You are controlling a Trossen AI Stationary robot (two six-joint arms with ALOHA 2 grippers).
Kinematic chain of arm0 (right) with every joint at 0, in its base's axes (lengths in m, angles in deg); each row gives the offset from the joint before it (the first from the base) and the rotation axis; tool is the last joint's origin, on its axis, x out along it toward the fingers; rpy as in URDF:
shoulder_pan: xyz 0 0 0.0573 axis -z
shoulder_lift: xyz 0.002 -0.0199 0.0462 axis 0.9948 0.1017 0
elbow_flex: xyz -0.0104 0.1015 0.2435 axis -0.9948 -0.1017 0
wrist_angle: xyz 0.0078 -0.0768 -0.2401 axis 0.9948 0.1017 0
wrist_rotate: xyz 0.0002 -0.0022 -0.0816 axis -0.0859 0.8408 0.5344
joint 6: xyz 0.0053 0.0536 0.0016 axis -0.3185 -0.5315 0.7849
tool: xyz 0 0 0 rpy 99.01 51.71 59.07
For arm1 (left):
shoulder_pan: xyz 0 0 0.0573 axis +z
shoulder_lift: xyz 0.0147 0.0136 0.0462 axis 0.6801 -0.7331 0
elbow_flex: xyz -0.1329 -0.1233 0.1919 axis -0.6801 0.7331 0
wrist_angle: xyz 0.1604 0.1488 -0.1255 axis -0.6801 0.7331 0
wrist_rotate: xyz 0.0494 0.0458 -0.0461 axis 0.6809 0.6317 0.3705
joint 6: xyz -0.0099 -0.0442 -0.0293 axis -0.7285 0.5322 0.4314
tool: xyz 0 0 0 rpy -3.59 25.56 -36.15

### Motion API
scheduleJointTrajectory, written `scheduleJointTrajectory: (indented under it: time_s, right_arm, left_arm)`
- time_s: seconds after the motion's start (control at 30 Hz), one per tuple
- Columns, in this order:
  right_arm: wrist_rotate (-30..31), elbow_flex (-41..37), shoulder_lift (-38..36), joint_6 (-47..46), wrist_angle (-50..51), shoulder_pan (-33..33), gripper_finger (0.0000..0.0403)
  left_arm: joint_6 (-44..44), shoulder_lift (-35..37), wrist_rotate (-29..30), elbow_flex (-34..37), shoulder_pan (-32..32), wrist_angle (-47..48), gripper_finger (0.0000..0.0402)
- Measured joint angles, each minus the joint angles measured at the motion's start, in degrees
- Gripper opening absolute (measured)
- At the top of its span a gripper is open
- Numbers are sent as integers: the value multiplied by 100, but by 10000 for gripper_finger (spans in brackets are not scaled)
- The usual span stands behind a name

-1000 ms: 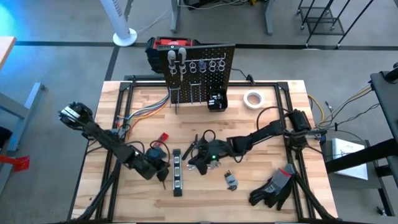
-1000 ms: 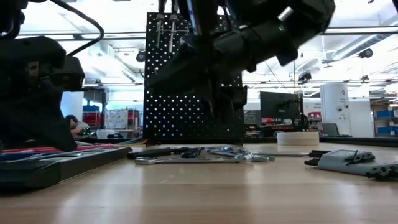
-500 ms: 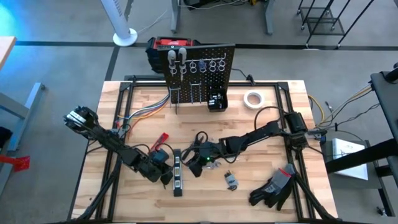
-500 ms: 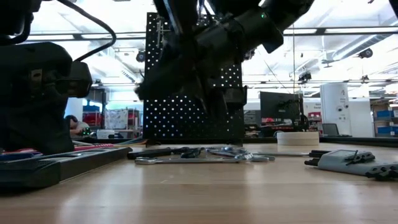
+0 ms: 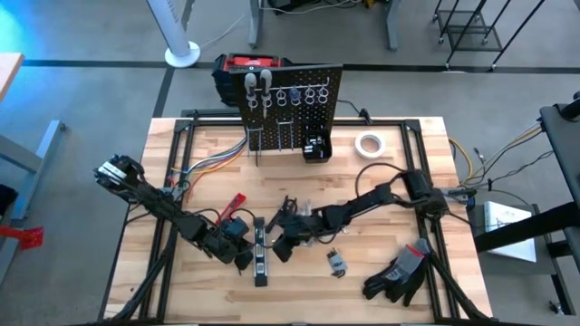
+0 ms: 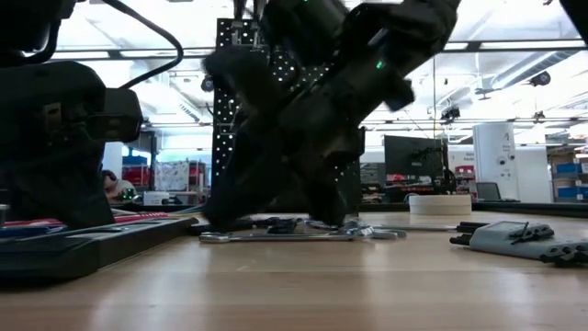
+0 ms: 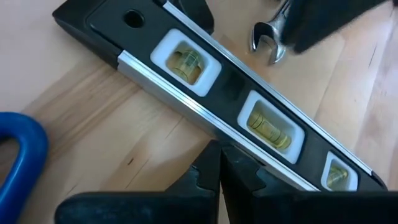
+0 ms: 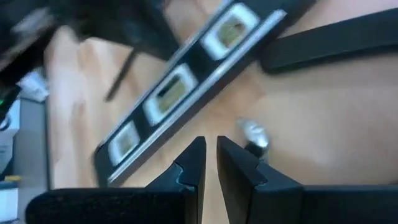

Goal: Hang tools onto peg board
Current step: Hang the spirit level on the peg board

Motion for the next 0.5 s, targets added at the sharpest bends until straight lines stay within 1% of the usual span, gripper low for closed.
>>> scheduleJointTrajectory:
  time_s: [0.1,0.2,0.37,0.5]
  right_arm:
    - [-123,217,229,-47,-22,40,35]
    - [-451,428,385,-139,-12,90,46]
    - [-888,581,459,-370,-4,180,85]
    - [-1022,707,487,-536,188,253,118]
  left_arm:
    - [-84,-10,5,-7,6,-9,0]
    - [-223,-12,13,8,11,-18,0]
    - [-472,-19,74,22,50,-71,0]
    - [-664,-26,177,51,58,-163,0]
